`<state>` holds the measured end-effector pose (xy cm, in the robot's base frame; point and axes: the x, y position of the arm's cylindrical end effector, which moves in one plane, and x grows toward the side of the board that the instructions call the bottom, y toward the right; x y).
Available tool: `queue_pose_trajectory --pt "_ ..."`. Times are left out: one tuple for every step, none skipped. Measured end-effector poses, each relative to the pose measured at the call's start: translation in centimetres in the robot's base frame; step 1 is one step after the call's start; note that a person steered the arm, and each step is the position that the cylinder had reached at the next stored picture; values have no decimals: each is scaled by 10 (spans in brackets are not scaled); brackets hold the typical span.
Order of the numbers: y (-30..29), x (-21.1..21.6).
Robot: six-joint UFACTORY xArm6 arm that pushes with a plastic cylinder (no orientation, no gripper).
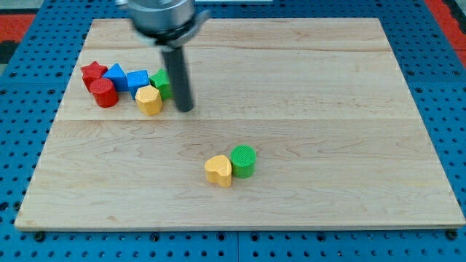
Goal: Push the blue cube towards the center
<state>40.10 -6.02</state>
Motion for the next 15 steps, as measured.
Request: queue_pose_trajectory --pt "2 34" --pt "-5 -23" --pt "-49 -86" --pt "-130 -98" --pt "-188 -117" --pt "-176 -83" --pt "-166 -55" --pt "-131 -37" --pt "-40 -19" --pt "-21 19" --pt "-37 19" --pt "-32 12" --pt "7 12" --pt "24 12" --pt "24 12"
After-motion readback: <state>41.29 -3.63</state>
